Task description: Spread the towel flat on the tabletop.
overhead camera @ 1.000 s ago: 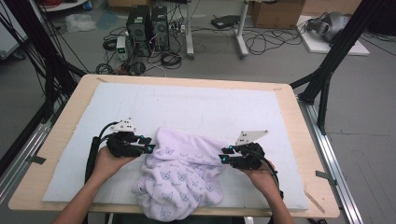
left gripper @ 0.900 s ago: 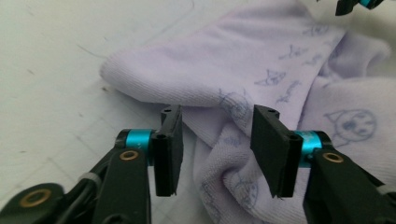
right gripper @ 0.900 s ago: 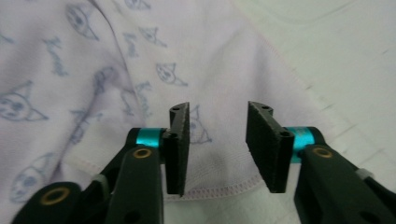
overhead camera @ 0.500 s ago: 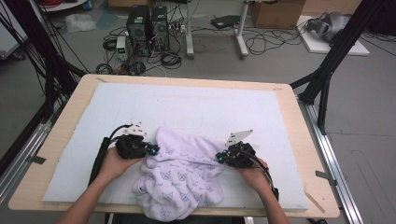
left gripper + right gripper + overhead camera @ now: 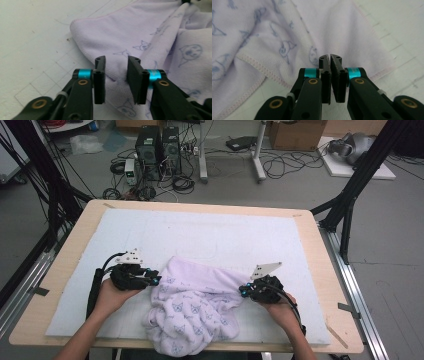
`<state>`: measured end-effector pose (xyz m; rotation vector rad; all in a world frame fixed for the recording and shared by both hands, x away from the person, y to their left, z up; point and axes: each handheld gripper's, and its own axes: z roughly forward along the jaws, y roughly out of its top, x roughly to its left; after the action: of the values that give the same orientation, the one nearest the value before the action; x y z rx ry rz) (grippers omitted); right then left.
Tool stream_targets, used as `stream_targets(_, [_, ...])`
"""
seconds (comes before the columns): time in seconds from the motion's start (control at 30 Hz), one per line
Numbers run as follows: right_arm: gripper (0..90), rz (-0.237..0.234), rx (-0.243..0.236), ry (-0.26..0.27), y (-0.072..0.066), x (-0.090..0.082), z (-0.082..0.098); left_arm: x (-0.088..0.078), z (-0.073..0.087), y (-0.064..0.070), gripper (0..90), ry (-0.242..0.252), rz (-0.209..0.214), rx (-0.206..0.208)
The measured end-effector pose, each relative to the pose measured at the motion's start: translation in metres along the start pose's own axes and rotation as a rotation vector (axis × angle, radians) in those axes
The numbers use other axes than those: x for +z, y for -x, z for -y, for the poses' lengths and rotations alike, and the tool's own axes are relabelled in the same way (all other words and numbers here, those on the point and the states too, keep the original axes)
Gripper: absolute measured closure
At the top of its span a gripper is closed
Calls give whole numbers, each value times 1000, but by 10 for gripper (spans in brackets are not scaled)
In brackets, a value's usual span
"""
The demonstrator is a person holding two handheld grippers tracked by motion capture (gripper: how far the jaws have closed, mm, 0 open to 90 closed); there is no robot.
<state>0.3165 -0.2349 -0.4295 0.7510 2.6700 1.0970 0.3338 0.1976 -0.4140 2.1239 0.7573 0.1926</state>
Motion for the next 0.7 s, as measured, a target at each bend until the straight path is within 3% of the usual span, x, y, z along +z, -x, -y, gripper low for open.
stream_targets(0.03, [761,16,14,36,2,-4,-2,2,0,-1,618,-7,-2,-3])
stream_targets(0.17, [709,13,34,28,8,1,-2,18,1,-5,618,-68,4,-15])
stream_targets(0.2, [682,8,41,-1,10,7,-1,25,3,-2,717,-100,15,2])
stream_targets(0.23, [682,8,41,-1,10,7,-1,25,3,-2,775,-100,15,2])
stream_targets(0.37, [719,19,41,-10,10,13,-1,22,1,1,827,-103,-12,27])
stream_targets(0.43, [761,17,40,-5,10,14,-1,13,0,0,834,-77,-45,24])
stream_targets(0.6, [835,8,25,10,7,22,-8,-24,-8,5,836,54,-149,30])
stream_targets(0.7, [839,12,-19,-3,1,28,-16,-33,-8,12,829,74,-146,44])
